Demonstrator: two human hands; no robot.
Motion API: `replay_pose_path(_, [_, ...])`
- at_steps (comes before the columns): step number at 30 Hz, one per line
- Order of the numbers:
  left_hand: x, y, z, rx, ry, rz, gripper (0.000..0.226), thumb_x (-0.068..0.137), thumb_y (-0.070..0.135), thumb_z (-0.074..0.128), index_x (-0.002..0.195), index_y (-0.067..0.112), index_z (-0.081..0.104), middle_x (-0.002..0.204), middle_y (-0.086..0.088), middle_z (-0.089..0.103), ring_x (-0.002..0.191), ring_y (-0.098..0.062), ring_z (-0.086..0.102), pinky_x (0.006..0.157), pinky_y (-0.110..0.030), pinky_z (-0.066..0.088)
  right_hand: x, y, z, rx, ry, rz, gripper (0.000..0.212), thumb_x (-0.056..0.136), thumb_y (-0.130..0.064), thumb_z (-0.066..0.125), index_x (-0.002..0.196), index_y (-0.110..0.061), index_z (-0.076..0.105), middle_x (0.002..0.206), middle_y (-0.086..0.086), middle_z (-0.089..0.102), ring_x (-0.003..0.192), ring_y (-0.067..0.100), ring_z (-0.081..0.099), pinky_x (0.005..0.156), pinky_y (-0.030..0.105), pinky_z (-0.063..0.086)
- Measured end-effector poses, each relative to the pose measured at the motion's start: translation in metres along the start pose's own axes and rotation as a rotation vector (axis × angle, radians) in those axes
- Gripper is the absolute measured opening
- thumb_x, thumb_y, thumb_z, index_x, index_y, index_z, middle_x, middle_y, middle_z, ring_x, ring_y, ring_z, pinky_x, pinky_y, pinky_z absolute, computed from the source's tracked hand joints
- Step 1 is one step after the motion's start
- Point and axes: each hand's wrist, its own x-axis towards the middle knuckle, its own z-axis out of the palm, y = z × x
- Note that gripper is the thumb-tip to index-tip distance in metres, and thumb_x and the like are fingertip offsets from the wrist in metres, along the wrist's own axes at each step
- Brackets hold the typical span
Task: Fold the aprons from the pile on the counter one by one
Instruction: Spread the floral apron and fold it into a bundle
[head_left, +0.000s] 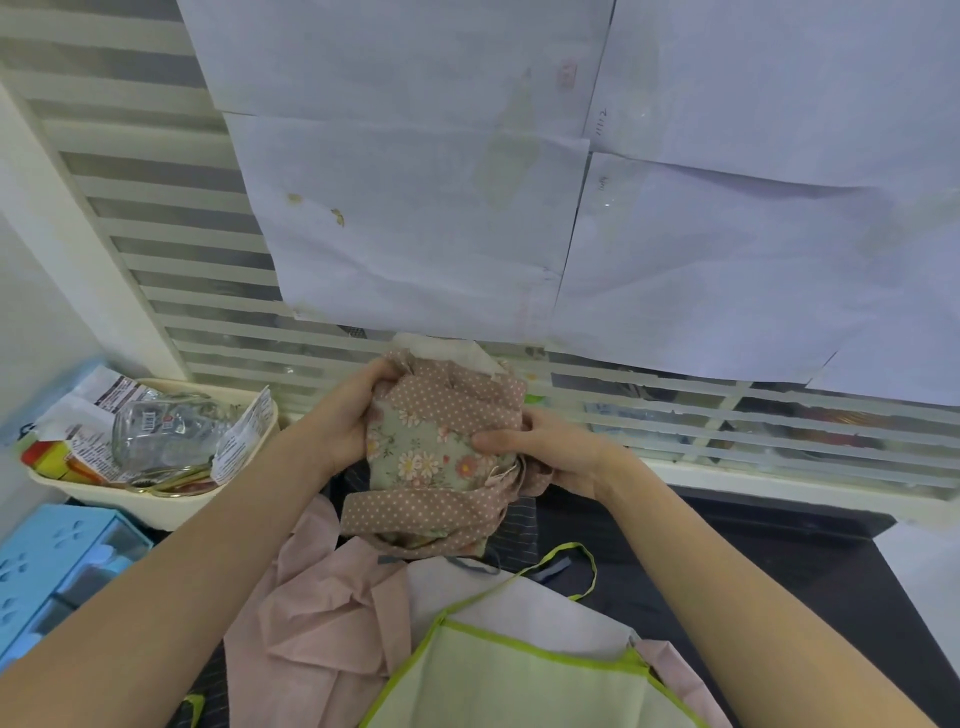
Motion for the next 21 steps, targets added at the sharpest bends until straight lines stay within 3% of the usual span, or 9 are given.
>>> replay_pose_path(2, [-0.001, 0.000, -0.001, -0.027, -0.012, -0.019, 0.026, 0.096, 0.023, 0.043, 0.081, 0.010, 0.060, 0.073, -0.007, 0.066, 0.061, -0.015, 0.066, 0.060, -0.025, 0.054, 0.004, 0.005, 0.000, 0.099, 0.049, -0.035, 0.020, 0.086, -0.006, 0.063, 0.104, -0.014, 0.062, 0.101, 0.002, 0.070, 0.089, 0.017, 0.067, 0.083, 0.033, 0.055])
replay_pose_path(5, [0.004, -0.007, -0.015, 0.356, 0.047, -0.030, 0.021, 0.096, 0.024, 0.051, 0.109, 0.009, 0.058, 0.107, -0.015, 0.066, 0.091, -0.024, 0.064, 0.079, -0.036, 0.053, 0.002, 0.009, -0.007, 0.159, 0.062, -0.053, 0.015, 0.087, -0.003, 0.060, 0.098, -0.012, 0.063, 0.089, 0.000, 0.073, 0.080, 0.015, 0.069, 0.070, 0.030, 0.058])
replay_pose_path(8, [0.005, 0.007, -0.027, 0.616, 0.347, 0.273, 0.035, 0.089, 0.008, 0.061, 0.120, 0.017, 0.048, 0.121, -0.012, 0.058, 0.102, -0.021, 0.055, 0.088, -0.036, 0.047, 0.003, 0.004, -0.017, 0.007, 0.115, -0.033, 0.022, 0.083, -0.007, 0.067, 0.105, -0.010, 0.063, 0.089, 0.002, 0.073, 0.075, 0.021, 0.068, 0.059, 0.032, 0.054])
replay_pose_path(9, [0.004, 0.015, -0.022, 0.645, 0.296, 0.398, 0.038, 0.087, 0.009, 0.062, 0.121, 0.020, 0.048, 0.124, -0.006, 0.056, 0.107, -0.018, 0.053, 0.093, -0.036, 0.045, 0.004, 0.000, -0.019, -0.146, 0.137, -0.017, 0.028, 0.081, -0.011, 0.071, 0.109, -0.008, 0.063, 0.092, 0.006, 0.073, 0.077, 0.027, 0.067, 0.061, 0.039, 0.053])
replay_pose_path(11, [-0.005, 0.025, 0.003, 0.865, -0.029, 0.492, 0.055, 0.084, 0.020, 0.068, 0.131, 0.028, 0.041, 0.129, 0.011, 0.048, 0.119, -0.007, 0.045, 0.102, -0.030, 0.038, 0.006, -0.006, -0.020, -0.429, 0.137, 0.012, 0.032, 0.078, -0.017, 0.076, 0.106, -0.007, 0.066, 0.099, 0.012, 0.071, 0.089, 0.034, 0.065, 0.076, 0.045, 0.053])
replay_pose_path(14, [-0.006, 0.016, 0.038, 1.422, -0.377, 0.435, 0.085, 0.074, 0.032, 0.078, 0.143, 0.028, 0.029, 0.132, 0.014, 0.040, 0.116, -0.001, 0.039, 0.095, -0.017, 0.030, 0.008, -0.013, -0.011, -0.494, 0.071, 0.022, 0.019, 0.076, -0.014, 0.076, 0.091, -0.022, 0.068, 0.090, -0.002, 0.071, 0.087, 0.020, 0.066, 0.077, 0.027, 0.052])
replay_pose_path(16, [0.000, 0.011, 0.041, 1.530, -0.338, 0.504, 0.085, 0.070, 0.036, 0.081, 0.140, 0.026, 0.034, 0.133, 0.007, 0.045, 0.111, -0.006, 0.044, 0.089, -0.020, 0.034, 0.008, -0.013, -0.008, -0.444, 0.086, 0.025, 0.023, 0.074, -0.012, 0.078, 0.095, -0.013, 0.069, 0.095, 0.009, 0.072, 0.093, 0.033, 0.065, 0.079, 0.039, 0.051])
replay_pose_path(19, [0.003, 0.006, 0.033, 1.512, -0.253, 0.587, 0.081, 0.066, 0.039, 0.082, 0.133, 0.021, 0.041, 0.125, 0.000, 0.055, 0.109, -0.017, 0.054, 0.083, -0.025, 0.040, 0.003, -0.008, -0.019, -0.226, 0.101, 0.022, 0.042, 0.068, -0.014, 0.081, 0.105, -0.004, 0.066, 0.101, 0.012, 0.071, 0.093, 0.030, 0.068, 0.087, 0.044, 0.054])
replay_pose_path(21, [0.001, 0.002, 0.027, 1.618, -0.241, 0.611, 0.074, 0.068, 0.038, 0.081, 0.129, 0.016, 0.045, 0.114, 0.003, 0.057, 0.102, -0.019, 0.058, 0.074, -0.021, 0.036, -0.001, -0.010, -0.028, 0.073, 0.187, -0.018, 0.031, 0.074, -0.016, 0.075, 0.100, -0.002, 0.064, 0.088, 0.010, 0.071, 0.068, 0.017, 0.069, 0.063, 0.030, 0.059])
